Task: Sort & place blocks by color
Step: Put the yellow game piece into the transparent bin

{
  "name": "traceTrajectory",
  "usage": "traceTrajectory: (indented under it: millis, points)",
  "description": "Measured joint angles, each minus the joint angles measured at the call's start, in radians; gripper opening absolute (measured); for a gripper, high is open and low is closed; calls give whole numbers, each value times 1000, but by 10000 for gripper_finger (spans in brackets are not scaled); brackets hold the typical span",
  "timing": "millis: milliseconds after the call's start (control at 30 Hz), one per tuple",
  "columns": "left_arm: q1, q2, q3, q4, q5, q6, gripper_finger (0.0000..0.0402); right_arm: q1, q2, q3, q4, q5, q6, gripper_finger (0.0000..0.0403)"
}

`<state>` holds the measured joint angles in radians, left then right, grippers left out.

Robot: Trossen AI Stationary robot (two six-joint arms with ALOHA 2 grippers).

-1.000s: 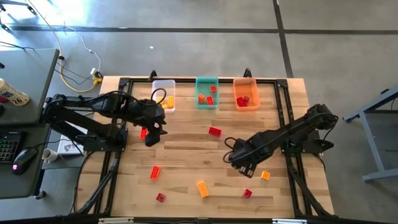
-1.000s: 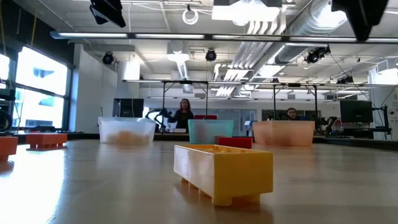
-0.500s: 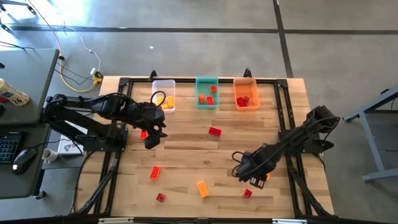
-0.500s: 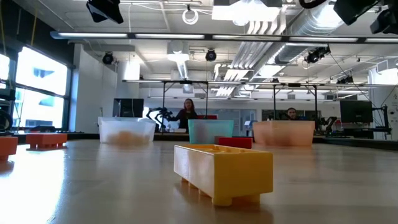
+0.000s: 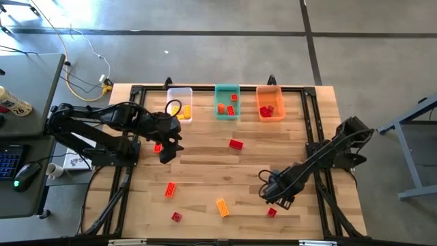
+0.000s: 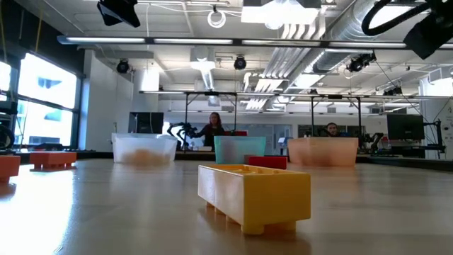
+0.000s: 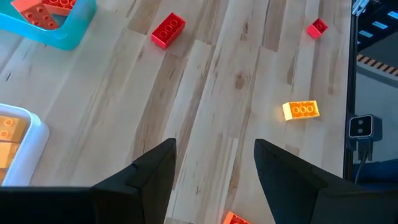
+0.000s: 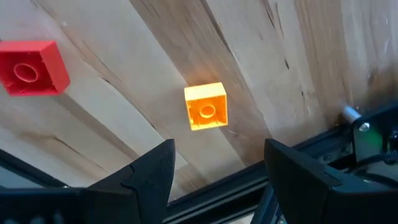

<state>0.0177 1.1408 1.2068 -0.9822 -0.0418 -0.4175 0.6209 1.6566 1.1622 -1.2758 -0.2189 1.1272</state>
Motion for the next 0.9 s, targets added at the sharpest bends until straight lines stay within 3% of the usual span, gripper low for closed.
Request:
traceTrajectory:
  millis: [600,900]
  points:
    - [0,0,0,0,-34,-25,203,15,0,-1,64,65,35,233]
    - [0,0,0,0,-46,-25,203,37,0,-118,173,3,111,233]
